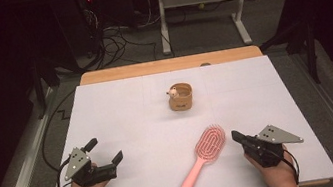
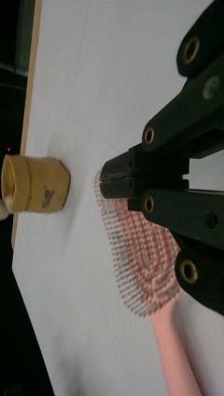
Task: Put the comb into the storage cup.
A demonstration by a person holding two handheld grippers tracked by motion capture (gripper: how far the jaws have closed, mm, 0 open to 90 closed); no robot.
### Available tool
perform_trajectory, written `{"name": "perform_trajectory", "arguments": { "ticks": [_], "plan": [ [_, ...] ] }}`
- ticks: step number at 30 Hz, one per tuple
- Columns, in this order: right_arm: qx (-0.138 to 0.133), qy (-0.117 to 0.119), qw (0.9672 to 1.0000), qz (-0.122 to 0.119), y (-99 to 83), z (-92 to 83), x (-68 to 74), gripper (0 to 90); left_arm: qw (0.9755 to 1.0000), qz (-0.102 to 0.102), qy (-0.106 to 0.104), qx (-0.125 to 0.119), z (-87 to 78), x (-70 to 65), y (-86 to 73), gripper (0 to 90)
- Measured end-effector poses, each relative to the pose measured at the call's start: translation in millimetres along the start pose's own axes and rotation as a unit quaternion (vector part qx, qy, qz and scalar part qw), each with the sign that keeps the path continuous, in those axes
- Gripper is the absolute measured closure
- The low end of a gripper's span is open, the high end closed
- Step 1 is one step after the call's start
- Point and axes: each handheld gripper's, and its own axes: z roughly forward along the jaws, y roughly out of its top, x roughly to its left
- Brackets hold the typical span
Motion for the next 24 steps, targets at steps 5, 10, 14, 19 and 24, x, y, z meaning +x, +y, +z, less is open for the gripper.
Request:
{"name": "perform_trajectory", "arguments": {
  "ticks": [5, 10, 14, 19, 24],
  "plan": [
    [0.013, 0.039, 0.9991, -0.008, 5.7, 10.2, 25.5, 90.0, 1.0, 0.004, 0.003, -0.002, -0.6, -0.6, 0.2, 0.0],
    [0.033, 0.066, 0.997, -0.025, 7.5, 22.3, 48.2, 90.0, 1.0, 0.002, 0.002, -0.001, 0.1, -1.0, -0.2, 0.0],
    [0.042, 0.075, 0.9956, -0.038, 8.3, 29.2, 59.5, 90.0, 1.0, 0.006, 0.003, 0.0, 0.9, -1.6, -0.3, 0.0],
    [0.068, 0.098, 0.9918, -0.047, 8.3, 43.7, 74.9, 90.0, 1.0, 0.005, 0.0, 0.001, 1.3, -1.6, -0.5, 0.0],
    [0.09, 0.113, 0.9874, -0.065, 7.6, 55.7, 91.7, 90.0, 1.0, 0.004, -0.001, 0.004, 2.0, -2.1, -0.9, 0.0]
  ]
}}
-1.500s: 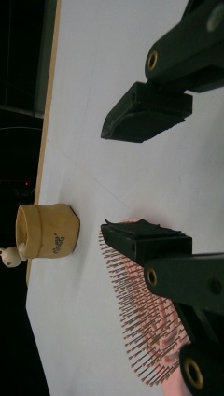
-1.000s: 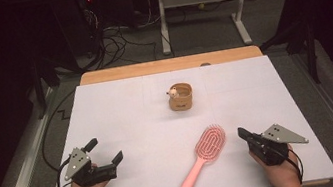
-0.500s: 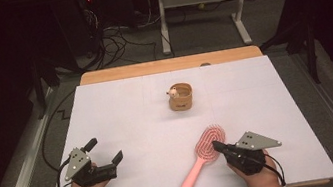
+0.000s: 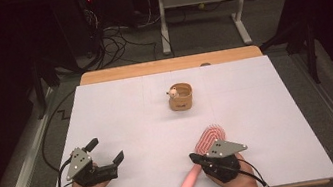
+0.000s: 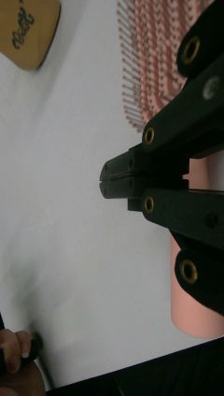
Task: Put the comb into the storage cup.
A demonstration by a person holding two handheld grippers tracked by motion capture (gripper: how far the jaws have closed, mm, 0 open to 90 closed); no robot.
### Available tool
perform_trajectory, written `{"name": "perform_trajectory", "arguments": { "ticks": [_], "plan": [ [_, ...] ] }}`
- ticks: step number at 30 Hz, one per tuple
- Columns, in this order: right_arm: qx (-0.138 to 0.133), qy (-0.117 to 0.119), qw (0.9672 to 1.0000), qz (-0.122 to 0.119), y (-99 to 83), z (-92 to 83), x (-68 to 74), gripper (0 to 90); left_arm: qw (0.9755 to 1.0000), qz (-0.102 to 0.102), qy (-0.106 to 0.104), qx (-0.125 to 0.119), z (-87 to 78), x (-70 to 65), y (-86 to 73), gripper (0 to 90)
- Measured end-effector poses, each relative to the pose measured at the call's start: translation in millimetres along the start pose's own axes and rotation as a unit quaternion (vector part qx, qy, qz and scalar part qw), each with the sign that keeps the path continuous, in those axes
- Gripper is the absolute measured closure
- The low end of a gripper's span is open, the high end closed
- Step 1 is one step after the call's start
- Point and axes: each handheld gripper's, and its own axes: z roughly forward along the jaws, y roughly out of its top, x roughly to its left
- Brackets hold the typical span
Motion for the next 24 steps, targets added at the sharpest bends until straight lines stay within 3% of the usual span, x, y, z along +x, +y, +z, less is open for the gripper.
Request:
{"name": "perform_trajectory", "arguments": {
  "ticks": [7, 24],
  "plan": [
    [0.021, 0.021, 0.9995, -0.011, 1.5, 11.9, 11.5, 90.0, 1.0, 0.0, 0.001, -0.003, -1.0, -0.2, -0.2, 0.0],
    [0.05, 0.024, 0.9982, -0.024, -0.7, 17.3, 11.9, 90.0, 1.0, -0.004, -0.006, -0.002, -0.5, 0.6, 0.2, 0.1]
  ]
}}
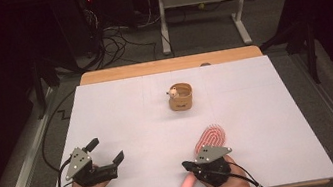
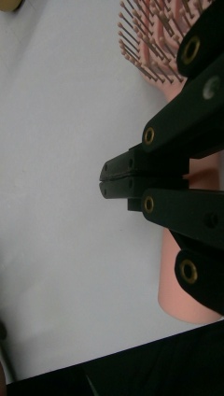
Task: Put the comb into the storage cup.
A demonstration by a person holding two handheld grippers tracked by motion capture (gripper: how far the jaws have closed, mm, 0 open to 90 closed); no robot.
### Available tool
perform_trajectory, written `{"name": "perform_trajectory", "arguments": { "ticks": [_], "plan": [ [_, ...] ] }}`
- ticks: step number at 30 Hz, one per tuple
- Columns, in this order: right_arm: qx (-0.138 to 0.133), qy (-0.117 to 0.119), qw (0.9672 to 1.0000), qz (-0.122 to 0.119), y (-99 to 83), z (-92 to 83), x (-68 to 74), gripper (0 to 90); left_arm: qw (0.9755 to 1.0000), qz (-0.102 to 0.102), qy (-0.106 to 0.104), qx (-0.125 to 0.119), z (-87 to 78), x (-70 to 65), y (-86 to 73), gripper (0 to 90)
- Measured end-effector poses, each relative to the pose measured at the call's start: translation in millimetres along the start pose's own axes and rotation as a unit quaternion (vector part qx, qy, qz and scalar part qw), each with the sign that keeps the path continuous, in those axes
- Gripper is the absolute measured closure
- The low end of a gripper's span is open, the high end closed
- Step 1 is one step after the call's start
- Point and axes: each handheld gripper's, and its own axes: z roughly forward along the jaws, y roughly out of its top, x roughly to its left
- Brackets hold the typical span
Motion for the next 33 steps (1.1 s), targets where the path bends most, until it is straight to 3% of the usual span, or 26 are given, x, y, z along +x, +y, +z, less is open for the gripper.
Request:
{"name": "perform_trajectory", "arguments": {
  "ticks": [3, 18, 33],
  "plan": [
    [0.014, 0.003, 0.9999, 0.001, -0.8, 2.0, 0.2, 90.0, 1.0, 0.0, -0.001, -0.001, -0.8, -0.8, 0.3, 0.3],
    [0.025, 0.014, 0.9996, -0.004, 0.7, 2.3, -1.2, 90.0, 1.0, -0.004, -0.006, -0.001, -2.5, -1.8, 0.6, 0.6],
    [0.038, 0.032, 0.9988, -0.001, -0.3, -11.5, -7.2, 90.0, 0.9999, -0.009, -0.005, -0.006, -4.8, -1.4, 0.9, 0.6]
  ]
}}
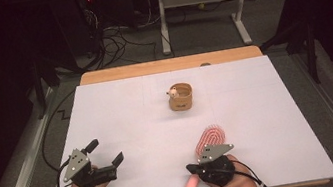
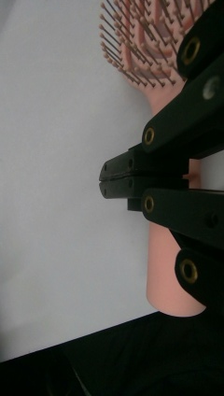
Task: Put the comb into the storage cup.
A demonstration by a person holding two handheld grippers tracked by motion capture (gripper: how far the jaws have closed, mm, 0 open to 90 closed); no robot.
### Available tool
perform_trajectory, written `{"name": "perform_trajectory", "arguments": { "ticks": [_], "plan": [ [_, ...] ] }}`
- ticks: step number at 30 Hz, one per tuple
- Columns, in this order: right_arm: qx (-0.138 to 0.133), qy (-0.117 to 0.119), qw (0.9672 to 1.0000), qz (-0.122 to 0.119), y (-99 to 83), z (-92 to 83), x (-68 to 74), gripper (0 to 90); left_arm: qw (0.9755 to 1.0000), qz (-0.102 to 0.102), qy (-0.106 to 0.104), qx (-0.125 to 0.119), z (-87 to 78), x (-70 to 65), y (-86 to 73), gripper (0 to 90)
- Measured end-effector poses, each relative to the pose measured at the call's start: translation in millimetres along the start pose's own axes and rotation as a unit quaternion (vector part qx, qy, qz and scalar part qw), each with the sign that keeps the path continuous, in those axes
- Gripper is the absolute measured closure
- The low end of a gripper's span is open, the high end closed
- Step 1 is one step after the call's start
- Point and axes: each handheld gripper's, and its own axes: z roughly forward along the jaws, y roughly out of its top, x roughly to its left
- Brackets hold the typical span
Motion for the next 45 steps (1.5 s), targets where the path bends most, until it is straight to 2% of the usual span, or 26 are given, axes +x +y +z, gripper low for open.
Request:
{"name": "perform_trajectory", "arguments": {
  "ticks": [7, 10, 16, 21, 24, 28, 31, 35, 36, 38, 39, 45],
  "plan": [
    [0.002, -0.005, 1.0, -0.002, -0.2, -1.5, -0.6, 90.0, 1.0, 0.004, -0.003, 0.001, 1.1, -0.5, 0.4, 0.6],
    [0.008, -0.014, 0.9998, -0.012, 1.5, 2.8, 0.2, 90.0, 1.0, 0.003, -0.003, 0.001, 1.7, -0.5, 0.4, 0.6],
    [0.012, -0.013, 0.9997, -0.014, 2.0, 3.0, -0.1, 90.0, 1.0, 0.002, -0.003, 0.002, 1.4, -0.1, 0.3, 0.6],
    [0.021, -0.016, 0.9994, -0.025, 0.3, -1.9, 1.4, 90.0, 1.0, 0.0, -0.002, 0.001, 0.0, 0.6, 0.2, 0.6],
    [0.018, -0.02, 0.9994, -0.02, -1.9, -7.9, -0.7, 90.0, 1.0, -0.002, -0.001, 0.0, -0.4, 1.2, 0.2, 0.6],
    [0.001, -0.018, 0.9998, 0.001, -6.1, -20.7, -11.6, 90.0, 1.0, -0.005, -0.001, 0.0, -0.9, 2.0, 0.0, 0.6],
    [0.0, -0.018, 0.9998, 0.008, -6.6, -22.3, -12.7, 90.0, 1.0, -0.005, -0.001, -0.002, -0.6, 2.5, 0.3, 0.6],
    [0.01, -0.013, 0.9999, -0.005, -3.7, -15.5, -7.5, 90.0, 1.0, -0.007, -0.001, -0.002, 0.5, 2.6, 0.7, 0.6],
    [0.025, -0.016, 0.9993, -0.025, -0.2, -6.7, -0.8, 90.0, 1.0, -0.006, -0.001, -0.003, 0.5, 2.4, 0.9, 0.6],
    [0.031, -0.018, 0.9989, -0.03, 0.9, -4.3, 1.6, 90.0, 1.0, -0.006, -0.001, -0.003, 0.3, 2.3, 0.8, 0.6],
    [0.041, -0.024, 0.9979, -0.044, 3.2, -1.4, 4.0, 90.0, 1.0, -0.006, -0.001, -0.002, 0.3, 2.3, 0.7, 0.6],
    [0.052, -0.023, 0.9972, -0.049, 1.4, -6.7, 1.9, 90.0, 1.0, -0.006, -0.001, -0.003, -1.4, 2.3, 0.4, 0.6]
  ]
}}
